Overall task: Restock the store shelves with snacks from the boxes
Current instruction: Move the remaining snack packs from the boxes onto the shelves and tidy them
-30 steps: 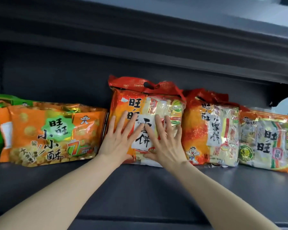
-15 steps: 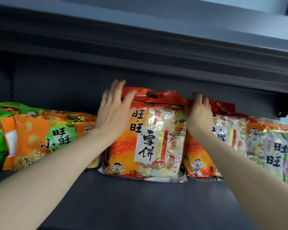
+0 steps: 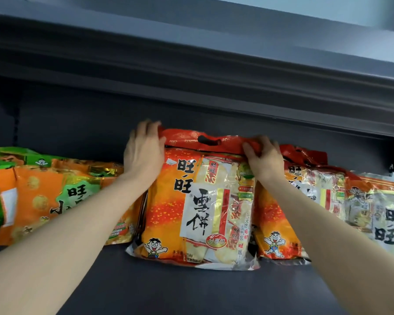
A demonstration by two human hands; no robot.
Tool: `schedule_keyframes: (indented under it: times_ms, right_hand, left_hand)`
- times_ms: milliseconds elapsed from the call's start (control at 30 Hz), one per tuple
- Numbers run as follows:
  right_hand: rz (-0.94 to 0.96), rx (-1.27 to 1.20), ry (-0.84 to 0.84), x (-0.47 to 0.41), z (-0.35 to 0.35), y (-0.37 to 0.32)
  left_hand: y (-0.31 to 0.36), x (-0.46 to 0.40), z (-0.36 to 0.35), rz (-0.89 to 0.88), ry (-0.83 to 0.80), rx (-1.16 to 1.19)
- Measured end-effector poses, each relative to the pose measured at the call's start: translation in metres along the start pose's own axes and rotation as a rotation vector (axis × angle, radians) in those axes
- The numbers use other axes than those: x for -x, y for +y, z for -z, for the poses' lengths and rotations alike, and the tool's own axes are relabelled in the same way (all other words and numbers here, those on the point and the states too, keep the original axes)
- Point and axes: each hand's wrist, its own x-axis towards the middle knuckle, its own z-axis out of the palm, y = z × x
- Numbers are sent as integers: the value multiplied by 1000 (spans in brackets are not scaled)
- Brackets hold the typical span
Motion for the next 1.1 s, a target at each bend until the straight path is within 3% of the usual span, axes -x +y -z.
schedule_keyframes:
  times_ms: [100,200,300,433,600,667,733,800,867,1100]
  right_hand:
    - [-53,-222,-77,-3,4,-1]
    - [-214,-352,-72,-5,3,-3]
    - [-229,-274,-44,-8,6,-6]
    - [-145,-55,103,-15,8,0]
    - [-68,-87,215,-4,1,10]
    - [108,-31,295,12,0,13]
    - [389,186,360,35,-2,15]
    - [690,387,288,58,-9,24]
    - [844,520,141,74,-21,33]
    - [799,637,33,77,-43,47]
  left_hand:
    - [18,32,9,-312,17,1]
    - [35,72,5,-688,-294,-97]
    - [30,102,-13,-830,-426,-263]
    - [19,115,-28,-825,-408,-305]
    - [23,115,-30,-793,-420,-317]
    - [25,118,-26,-760,-408,-300]
    - [25,120,-21,-666,-402,-261]
    - [23,118,-15,-545,-419,-258]
    - [19,115,-12,-487,-429,-313]
    - [18,113,-13,-485,-445,-354]
